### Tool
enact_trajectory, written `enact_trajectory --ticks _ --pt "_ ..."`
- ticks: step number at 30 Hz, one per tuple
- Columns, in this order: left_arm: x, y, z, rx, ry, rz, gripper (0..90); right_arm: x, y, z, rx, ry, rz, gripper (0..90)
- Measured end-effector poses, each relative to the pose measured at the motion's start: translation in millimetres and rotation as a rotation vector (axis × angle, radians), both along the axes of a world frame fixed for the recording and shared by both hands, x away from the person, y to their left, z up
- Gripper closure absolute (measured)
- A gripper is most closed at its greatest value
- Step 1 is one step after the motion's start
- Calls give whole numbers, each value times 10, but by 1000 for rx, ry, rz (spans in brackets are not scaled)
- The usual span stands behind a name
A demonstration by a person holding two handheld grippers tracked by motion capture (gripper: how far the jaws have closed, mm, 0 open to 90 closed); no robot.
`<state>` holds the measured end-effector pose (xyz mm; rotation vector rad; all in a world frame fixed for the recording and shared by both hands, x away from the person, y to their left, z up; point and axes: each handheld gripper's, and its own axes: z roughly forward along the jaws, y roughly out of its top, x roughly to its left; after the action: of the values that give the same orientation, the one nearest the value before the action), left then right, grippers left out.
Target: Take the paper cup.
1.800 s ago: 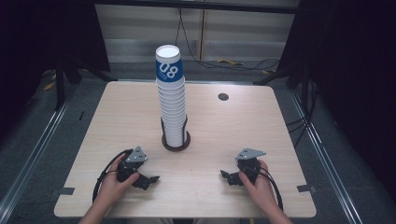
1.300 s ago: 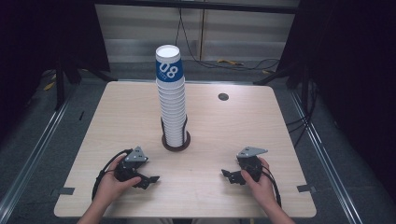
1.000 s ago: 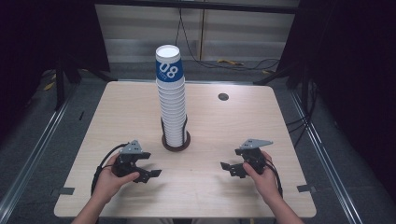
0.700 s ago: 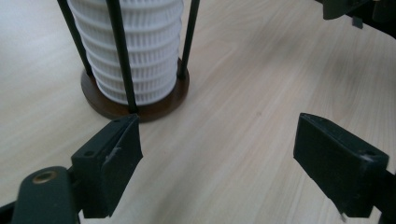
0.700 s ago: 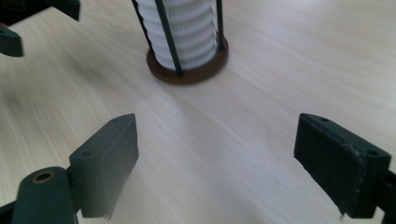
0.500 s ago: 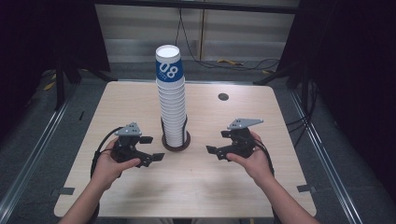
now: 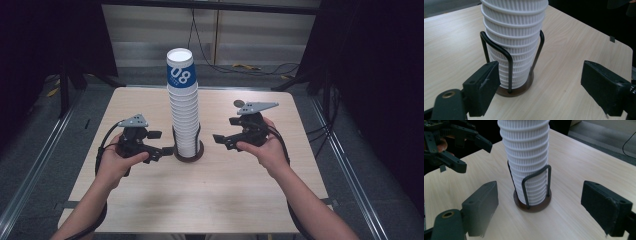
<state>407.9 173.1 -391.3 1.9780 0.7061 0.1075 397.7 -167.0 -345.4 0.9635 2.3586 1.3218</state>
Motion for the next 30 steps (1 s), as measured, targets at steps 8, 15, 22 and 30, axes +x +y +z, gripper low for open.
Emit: enact_trajectory --ticks 8,15,22,30 --pt "83 -50 129 36 -26 7 154 134 152 205 27 -24 10 137" --pt "137 -99 230 34 -39 5 154 217 277 442 55 -62 3 136" --pt "183 -132 324 33 -57 6 153 307 392 614 76 -81 13 134" --pt "260 -113 390 32 -63 32 153 380 498 727 74 -92 8 133"
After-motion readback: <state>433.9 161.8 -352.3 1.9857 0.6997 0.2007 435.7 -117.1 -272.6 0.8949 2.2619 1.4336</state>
